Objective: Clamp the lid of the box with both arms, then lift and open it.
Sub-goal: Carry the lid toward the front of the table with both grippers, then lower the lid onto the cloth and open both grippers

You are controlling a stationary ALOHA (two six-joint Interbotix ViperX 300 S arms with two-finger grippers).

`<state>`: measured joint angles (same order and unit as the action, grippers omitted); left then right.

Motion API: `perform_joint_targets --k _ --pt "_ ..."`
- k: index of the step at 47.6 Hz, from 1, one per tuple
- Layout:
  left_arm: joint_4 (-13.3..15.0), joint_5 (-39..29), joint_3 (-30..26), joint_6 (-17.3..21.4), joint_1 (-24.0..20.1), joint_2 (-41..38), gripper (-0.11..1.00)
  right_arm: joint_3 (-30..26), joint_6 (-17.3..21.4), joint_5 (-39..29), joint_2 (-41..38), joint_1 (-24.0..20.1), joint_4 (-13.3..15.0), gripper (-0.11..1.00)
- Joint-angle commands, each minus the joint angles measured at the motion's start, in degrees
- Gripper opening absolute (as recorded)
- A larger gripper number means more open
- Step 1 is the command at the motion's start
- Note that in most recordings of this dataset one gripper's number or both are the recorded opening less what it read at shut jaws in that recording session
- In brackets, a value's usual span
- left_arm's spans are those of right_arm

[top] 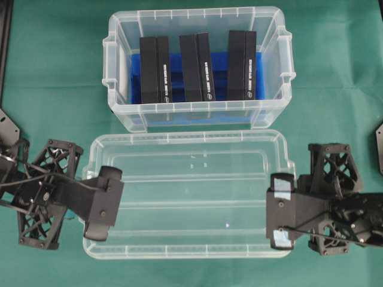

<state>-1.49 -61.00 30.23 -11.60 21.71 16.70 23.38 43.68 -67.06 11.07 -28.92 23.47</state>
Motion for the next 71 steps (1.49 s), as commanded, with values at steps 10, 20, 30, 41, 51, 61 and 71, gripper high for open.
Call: perform_joint_targets --k 10,20,30,41,51,61,71 --pt "-1.3 4.0 -4.1 -0.3 -0.3 -0.7 0.01 -3.0 2.2 1.8 -0.8 0.4 2.3 0.0" --pt "-1.3 9.5 -1.2 -0.5 -0.3 -2.5 0.01 -0.6 3.3 5.9 -2.7 0.4 2.3 0.0" --pt "-1.3 13.1 1.1 -3.3 -1.3 -5.5 0.01 3.9 5.4 12.8 -4.0 1.1 2.3 0.0" --pt "-1.3 18.4 3.7 -4.6 -1.6 -9.0 0.01 11.0 8.4 20.5 -5.5 3.2 2.4 0.0" --pt "-1.1 22.0 5.8 -4.9 -2.4 -10.8 0.01 14.8 10.0 28.0 -6.2 4.6 2.4 0.0" --pt "-1.1 22.1 6.0 -4.9 -2.9 -10.8 0.01 14.9 10.4 28.3 -6.2 4.7 2.3 0.0" --pt "-1.1 22.0 6.0 -4.9 -3.2 -10.7 0.01 14.9 10.5 28.0 -6.2 4.7 2.3 0.0"
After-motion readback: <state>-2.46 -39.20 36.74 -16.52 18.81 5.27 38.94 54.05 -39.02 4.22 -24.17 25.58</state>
